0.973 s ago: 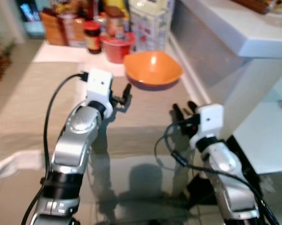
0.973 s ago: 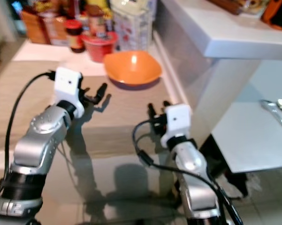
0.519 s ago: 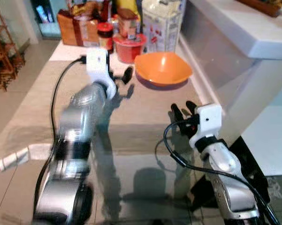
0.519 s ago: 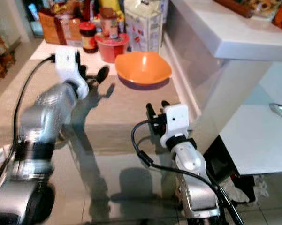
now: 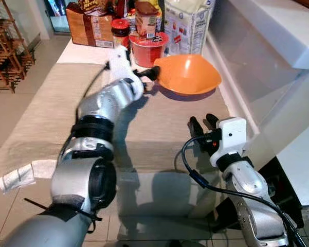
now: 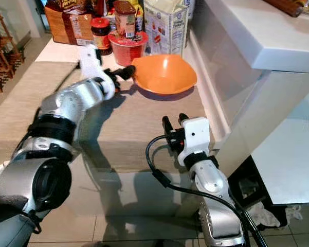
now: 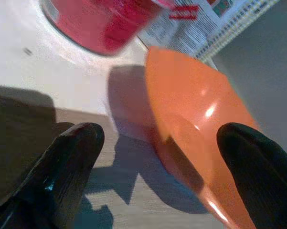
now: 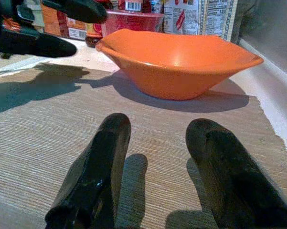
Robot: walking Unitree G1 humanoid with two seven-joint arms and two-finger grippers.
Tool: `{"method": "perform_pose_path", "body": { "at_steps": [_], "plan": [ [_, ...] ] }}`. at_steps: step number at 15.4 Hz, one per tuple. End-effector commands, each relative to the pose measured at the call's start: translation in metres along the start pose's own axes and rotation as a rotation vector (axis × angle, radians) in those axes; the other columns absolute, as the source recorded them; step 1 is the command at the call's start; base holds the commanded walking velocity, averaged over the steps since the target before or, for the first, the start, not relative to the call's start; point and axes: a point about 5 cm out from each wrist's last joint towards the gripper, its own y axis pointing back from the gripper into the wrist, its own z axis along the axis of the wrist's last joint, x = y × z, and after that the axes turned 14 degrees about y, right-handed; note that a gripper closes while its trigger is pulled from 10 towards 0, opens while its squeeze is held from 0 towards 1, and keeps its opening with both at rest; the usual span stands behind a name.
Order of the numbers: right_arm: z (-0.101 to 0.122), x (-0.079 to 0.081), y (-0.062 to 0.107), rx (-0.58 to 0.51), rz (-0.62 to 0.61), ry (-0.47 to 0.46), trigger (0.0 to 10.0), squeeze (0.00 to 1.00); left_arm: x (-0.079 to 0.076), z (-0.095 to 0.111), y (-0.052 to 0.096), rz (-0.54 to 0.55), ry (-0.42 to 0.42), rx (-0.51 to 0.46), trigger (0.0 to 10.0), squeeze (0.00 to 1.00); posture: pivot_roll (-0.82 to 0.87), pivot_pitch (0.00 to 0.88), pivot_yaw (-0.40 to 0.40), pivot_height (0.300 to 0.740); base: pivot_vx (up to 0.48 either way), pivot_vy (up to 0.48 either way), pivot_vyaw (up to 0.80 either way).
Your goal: Setting the table
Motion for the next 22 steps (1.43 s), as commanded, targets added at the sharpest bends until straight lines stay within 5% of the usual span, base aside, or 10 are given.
{"method": "perform_pose_path", "body": {
  "at_steps": [1, 16, 17, 22],
  "plan": [
    [0.003, -0.003, 0.003, -0.005, -0.019, 0.006, 10.0, 0.0, -0.01, 0.0, -0.003, -0.021, 0.02, 0.008, 10.0, 0.0, -0.12, 0.017, -0.012, 0.736, 0.0, 0.0, 0.0],
    [0.002, 0.001, 0.006, 0.011, -0.025, -0.004, 10.0, 0.0, -0.023, -0.03, -0.017, -0.026, -0.049, 0.11, 10.0, 0.0, -0.13, 0.0, 0.018, 0.736, 0.0, 0.0, 0.0],
    [0.002, 0.002, 0.006, 0.012, -0.023, -0.004, 10.0, 0.0, -0.025, -0.031, -0.018, -0.031, -0.057, 0.104, 0.0, 0.0, -0.13, 0.0, 0.018, 0.736, 0.0, 0.0, 0.0],
    [0.002, 0.002, 0.007, 0.016, -0.02, -0.005, 10.0, 0.0, -0.027, -0.035, -0.019, -0.041, -0.052, 0.102, 0.0, 0.0, -0.13, 0.0, 0.019, 0.736, 0.0, 0.0, 0.0]
  ]
}}
